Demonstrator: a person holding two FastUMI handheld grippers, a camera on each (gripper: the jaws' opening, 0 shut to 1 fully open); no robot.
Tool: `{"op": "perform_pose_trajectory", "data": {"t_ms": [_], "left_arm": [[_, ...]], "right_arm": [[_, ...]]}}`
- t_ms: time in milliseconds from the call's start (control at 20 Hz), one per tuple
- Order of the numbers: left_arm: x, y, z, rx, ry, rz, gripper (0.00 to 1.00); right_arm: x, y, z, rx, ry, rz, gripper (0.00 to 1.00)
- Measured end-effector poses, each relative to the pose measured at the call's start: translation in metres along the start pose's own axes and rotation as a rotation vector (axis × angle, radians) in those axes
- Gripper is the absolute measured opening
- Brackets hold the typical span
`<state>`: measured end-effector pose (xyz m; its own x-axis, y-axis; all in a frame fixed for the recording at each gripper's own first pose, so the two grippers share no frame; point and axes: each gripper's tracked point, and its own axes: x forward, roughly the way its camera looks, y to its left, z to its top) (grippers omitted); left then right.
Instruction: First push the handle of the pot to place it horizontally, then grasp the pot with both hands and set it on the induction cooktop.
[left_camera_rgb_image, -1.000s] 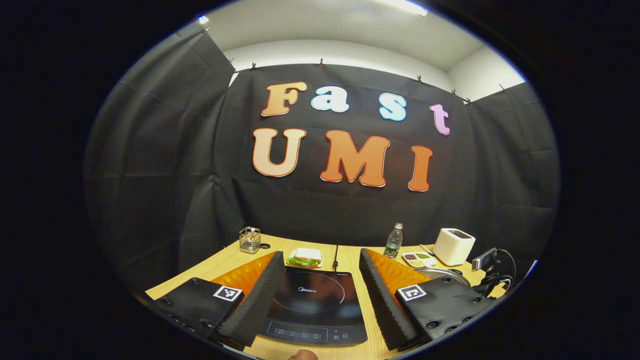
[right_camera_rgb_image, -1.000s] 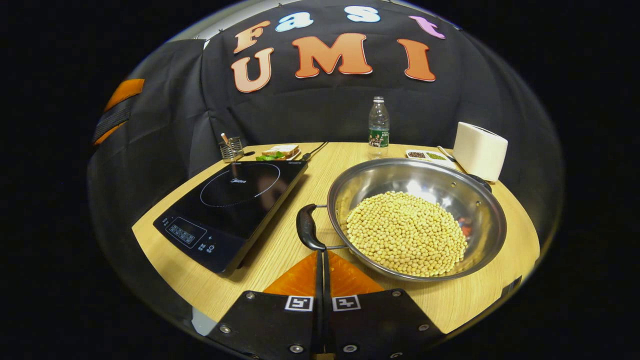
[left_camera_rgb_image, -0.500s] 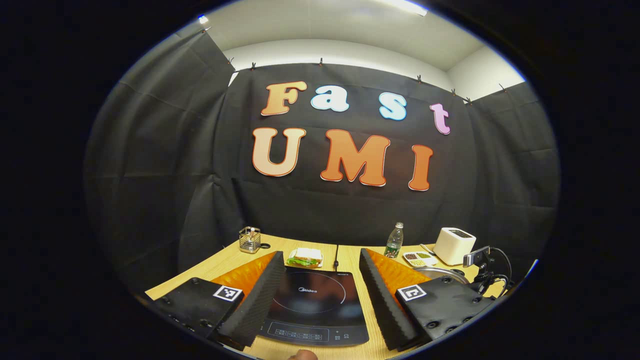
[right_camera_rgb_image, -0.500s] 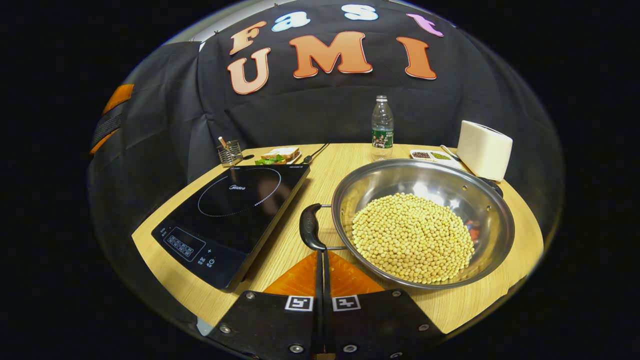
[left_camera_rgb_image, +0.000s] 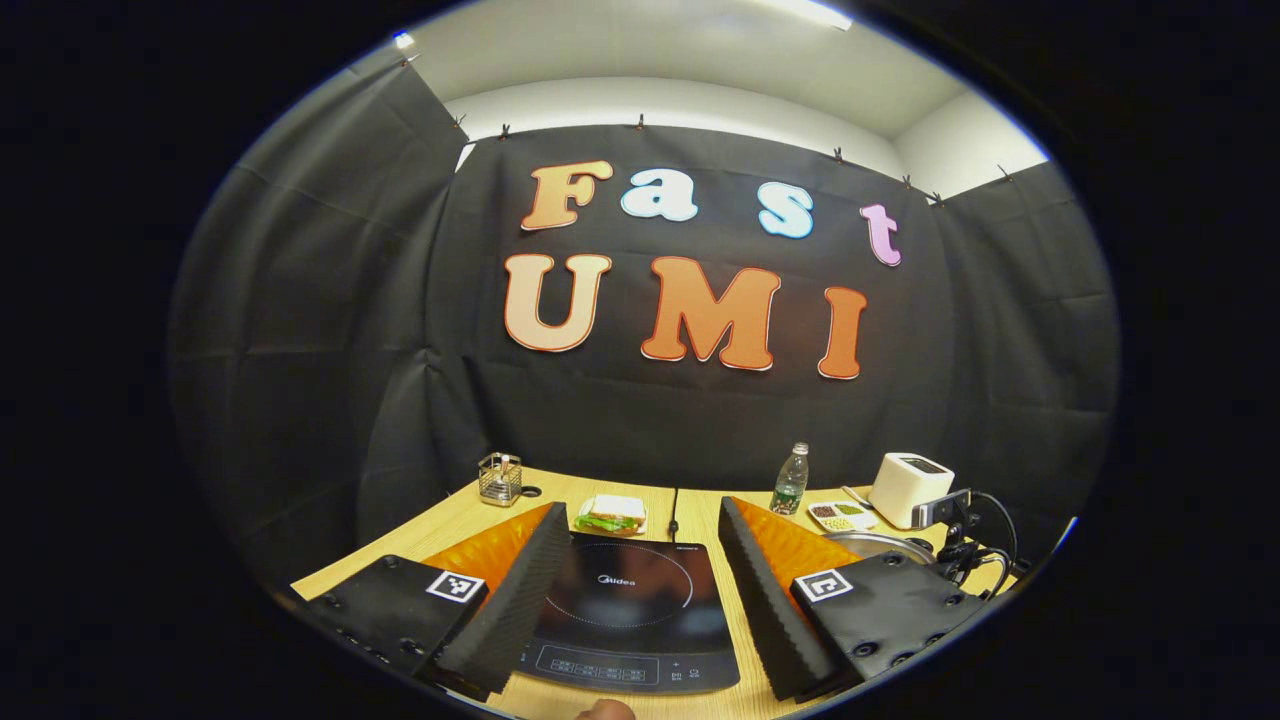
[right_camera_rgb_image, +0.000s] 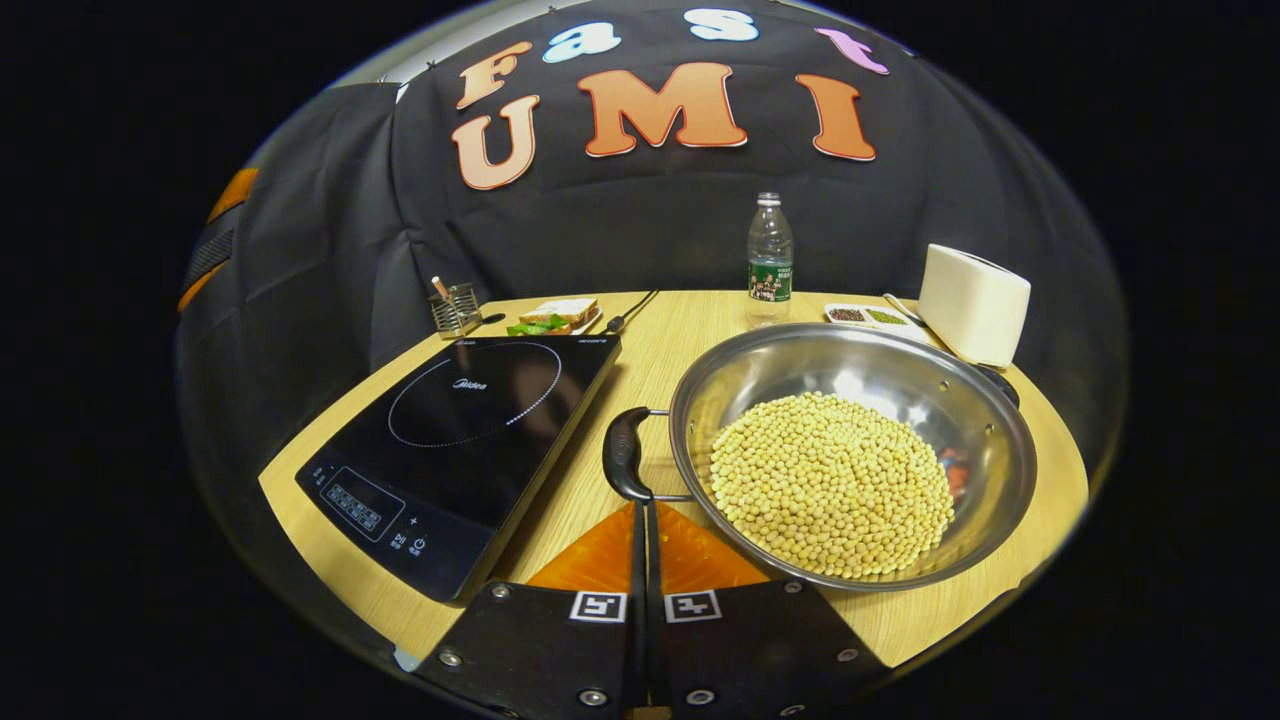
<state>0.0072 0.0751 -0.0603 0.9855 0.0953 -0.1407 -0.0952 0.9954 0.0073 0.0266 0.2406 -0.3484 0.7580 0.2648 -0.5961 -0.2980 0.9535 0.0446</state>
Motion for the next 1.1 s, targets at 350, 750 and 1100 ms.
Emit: {"op": "perform_pose_trajectory", "data": {"t_ms": [350,750,1100], "left_arm": [[0.003,-0.001,-0.001,0.001,0.003,0.004,0.97],[0.007,0.001,-0.002,0.002,0.008,0.008,0.97],[0.011,0.005,-0.006,-0.004,0.015,0.020,0.97]], "right_arm": [[0.002,0.001,0.003,0.005,-0.002,-0.004,0.00],[0.003,0.003,0.006,0.003,-0.007,-0.012,0.00],[0.002,0.004,0.009,0.003,-0.009,-0.021,0.00]]}}
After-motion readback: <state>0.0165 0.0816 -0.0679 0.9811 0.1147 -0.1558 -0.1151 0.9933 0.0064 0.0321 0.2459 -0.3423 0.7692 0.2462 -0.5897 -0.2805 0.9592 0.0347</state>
